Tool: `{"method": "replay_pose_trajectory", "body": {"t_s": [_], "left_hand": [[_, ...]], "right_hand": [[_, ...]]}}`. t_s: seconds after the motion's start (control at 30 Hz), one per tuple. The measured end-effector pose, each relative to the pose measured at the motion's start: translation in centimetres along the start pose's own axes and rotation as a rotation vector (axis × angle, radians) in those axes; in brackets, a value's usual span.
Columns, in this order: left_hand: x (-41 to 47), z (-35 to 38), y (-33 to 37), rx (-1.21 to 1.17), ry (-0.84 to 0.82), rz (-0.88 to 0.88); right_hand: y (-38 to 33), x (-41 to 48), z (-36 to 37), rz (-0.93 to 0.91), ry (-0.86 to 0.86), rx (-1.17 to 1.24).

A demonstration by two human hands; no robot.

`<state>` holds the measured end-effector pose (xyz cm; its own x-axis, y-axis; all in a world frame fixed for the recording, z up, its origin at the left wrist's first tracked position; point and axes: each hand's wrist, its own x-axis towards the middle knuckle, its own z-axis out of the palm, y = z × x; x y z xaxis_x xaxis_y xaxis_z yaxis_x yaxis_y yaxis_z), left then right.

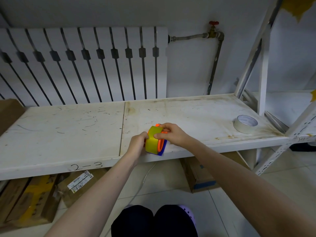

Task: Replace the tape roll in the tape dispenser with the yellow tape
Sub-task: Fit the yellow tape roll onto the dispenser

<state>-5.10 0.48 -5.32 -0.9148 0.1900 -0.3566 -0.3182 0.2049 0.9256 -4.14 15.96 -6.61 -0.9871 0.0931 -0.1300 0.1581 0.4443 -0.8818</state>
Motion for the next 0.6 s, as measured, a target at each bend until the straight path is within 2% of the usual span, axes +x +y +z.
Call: {"method": "replay_pose_trajectory", "body": {"t_s": [0.17,0.33,0.43,0.5,0.6], "left_hand": [[0.1,0.2,-0.3,-0.036,0.0,-0.019],[-0.1,0.2,-0.6,-0.008,-0.035,0.037],[-0.1,0.1,-0.2,0.0,-0.038,0.022],[-0.2,0.0,0.4,-0.02,-0.041,0.018],[-0.4,-0.2,0.7,-0.009,-0.059,0.024]], "right_hand": [[-0.2,-0.1,0.0,0.001,-0.011,-0.008],[-0.5,-0.5,0.1,0.0,-0.017,-0.077],[-0.9,-0.7,0.4,-0.06,0.04,-0.371],[-0.9,-1.3,0.7,-0.206,0.06,-0.616],[-0.2,-1.9,1.2,-0.361,0.061,-0.801]]}}
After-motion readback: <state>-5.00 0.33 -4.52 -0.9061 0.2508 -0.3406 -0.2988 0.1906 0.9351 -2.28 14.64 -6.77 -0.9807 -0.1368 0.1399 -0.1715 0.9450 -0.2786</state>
